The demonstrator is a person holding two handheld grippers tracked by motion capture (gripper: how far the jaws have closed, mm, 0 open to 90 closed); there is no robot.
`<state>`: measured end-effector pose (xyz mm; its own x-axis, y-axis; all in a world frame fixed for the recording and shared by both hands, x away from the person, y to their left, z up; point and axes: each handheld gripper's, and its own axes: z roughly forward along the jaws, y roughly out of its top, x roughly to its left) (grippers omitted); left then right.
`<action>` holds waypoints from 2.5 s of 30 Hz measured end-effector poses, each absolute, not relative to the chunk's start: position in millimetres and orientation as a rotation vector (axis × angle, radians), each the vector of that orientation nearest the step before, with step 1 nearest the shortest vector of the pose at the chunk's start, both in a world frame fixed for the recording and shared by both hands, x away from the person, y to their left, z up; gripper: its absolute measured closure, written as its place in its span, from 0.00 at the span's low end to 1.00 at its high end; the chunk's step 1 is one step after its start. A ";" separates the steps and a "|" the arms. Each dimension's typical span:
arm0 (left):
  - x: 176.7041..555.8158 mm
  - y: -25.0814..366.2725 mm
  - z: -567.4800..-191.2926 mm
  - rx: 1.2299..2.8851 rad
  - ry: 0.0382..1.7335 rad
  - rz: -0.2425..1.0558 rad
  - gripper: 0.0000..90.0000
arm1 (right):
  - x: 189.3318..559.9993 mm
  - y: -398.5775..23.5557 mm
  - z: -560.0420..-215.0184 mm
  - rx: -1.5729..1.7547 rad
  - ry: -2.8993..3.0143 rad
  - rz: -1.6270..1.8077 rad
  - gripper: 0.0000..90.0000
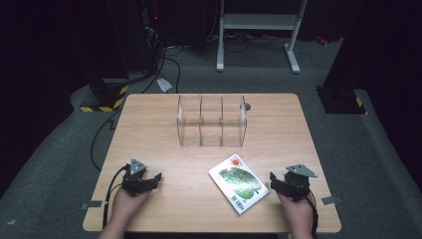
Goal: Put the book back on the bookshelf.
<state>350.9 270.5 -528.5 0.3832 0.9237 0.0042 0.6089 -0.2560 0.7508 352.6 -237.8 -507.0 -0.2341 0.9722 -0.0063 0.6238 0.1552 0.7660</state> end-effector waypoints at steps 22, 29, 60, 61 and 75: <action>349.9 270.8 -528.6 1.976 1.308 0.602 0.32 | 299.4 -218.9 -509.0 1.446 2.107 0.899 0.34; 349.9 270.8 -528.6 1.976 1.308 0.602 0.32 | 301.8 -218.4 -512.4 1.444 2.115 0.891 0.37; 345.0 263.9 -528.1 1.981 1.288 0.599 0.39 | 341.3 -172.2 -506.4 1.354 2.152 0.902 0.41; 344.0 260.9 -527.9 1.987 1.279 0.598 0.40 | 336.7 -172.1 -506.4 1.344 2.165 0.913 0.41; 327.3 194.7 -525.7 2.031 1.085 0.465 0.45 | 317.4 -153.3 -510.3 1.306 2.295 1.033 0.37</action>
